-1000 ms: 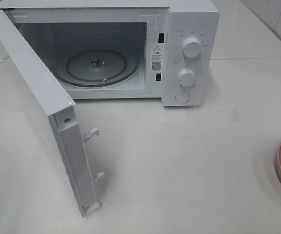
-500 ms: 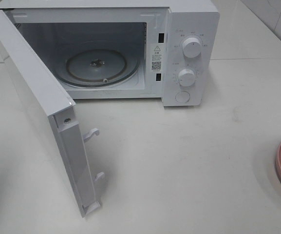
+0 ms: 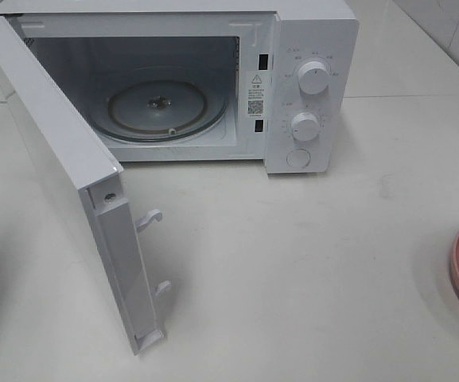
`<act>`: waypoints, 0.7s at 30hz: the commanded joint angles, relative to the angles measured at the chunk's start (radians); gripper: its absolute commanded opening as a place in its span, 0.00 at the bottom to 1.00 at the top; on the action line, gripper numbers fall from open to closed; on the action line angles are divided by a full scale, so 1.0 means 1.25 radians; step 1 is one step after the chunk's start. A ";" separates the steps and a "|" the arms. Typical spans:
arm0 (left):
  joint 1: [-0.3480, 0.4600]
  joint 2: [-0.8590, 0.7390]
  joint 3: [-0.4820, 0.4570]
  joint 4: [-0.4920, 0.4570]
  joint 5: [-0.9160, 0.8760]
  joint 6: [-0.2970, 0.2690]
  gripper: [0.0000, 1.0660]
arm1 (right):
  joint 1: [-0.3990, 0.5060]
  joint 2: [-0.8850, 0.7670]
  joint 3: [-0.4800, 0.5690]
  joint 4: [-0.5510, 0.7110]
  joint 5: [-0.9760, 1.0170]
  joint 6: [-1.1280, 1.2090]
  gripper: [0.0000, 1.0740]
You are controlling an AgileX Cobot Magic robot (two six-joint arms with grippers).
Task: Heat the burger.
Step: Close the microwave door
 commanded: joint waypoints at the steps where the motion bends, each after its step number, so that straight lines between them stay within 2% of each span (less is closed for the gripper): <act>1: -0.020 0.032 0.050 -0.005 -0.142 -0.002 0.00 | -0.005 -0.022 0.003 -0.002 -0.006 -0.004 0.70; 2: -0.048 0.060 0.077 0.010 -0.228 -0.004 0.00 | -0.005 -0.022 0.003 -0.002 -0.006 -0.004 0.70; 4: -0.062 0.076 0.086 0.014 -0.264 -0.007 0.00 | -0.005 -0.022 0.003 -0.002 -0.006 -0.004 0.70; 5: -0.100 0.109 0.104 0.014 -0.350 -0.014 0.00 | -0.005 -0.022 0.003 -0.002 -0.006 -0.004 0.70; 8: -0.127 0.141 0.117 0.014 -0.410 -0.025 0.00 | -0.005 -0.022 0.003 -0.002 -0.006 -0.004 0.70; 12: -0.157 0.225 0.122 0.031 -0.482 -0.073 0.00 | -0.005 -0.022 0.003 -0.002 -0.006 -0.004 0.70; 13: -0.160 0.264 0.122 0.078 -0.512 -0.117 0.00 | -0.005 -0.022 0.003 -0.002 -0.006 -0.004 0.70; 14: -0.160 0.264 0.122 0.078 -0.512 -0.117 0.00 | -0.005 -0.022 0.003 -0.002 -0.006 -0.004 0.70; 15: -0.160 0.297 0.122 0.142 -0.542 -0.184 0.00 | -0.005 -0.022 0.003 -0.002 -0.006 -0.004 0.70; 16: -0.160 0.297 0.122 0.142 -0.542 -0.184 0.00 | -0.005 -0.022 0.003 -0.002 -0.006 -0.004 0.70; 18: -0.160 0.346 0.122 0.234 -0.608 -0.286 0.00 | -0.005 -0.022 0.003 -0.002 -0.006 -0.004 0.70; 19: -0.160 0.346 0.122 0.234 -0.608 -0.286 0.00 | -0.005 -0.022 0.003 -0.002 -0.006 -0.004 0.70; 20: -0.160 0.376 0.118 0.282 -0.645 -0.330 0.00 | -0.005 -0.022 0.003 -0.002 -0.006 -0.004 0.70; 21: -0.160 0.394 0.113 0.299 -0.651 -0.340 0.00 | -0.005 -0.022 0.003 -0.002 -0.006 -0.004 0.70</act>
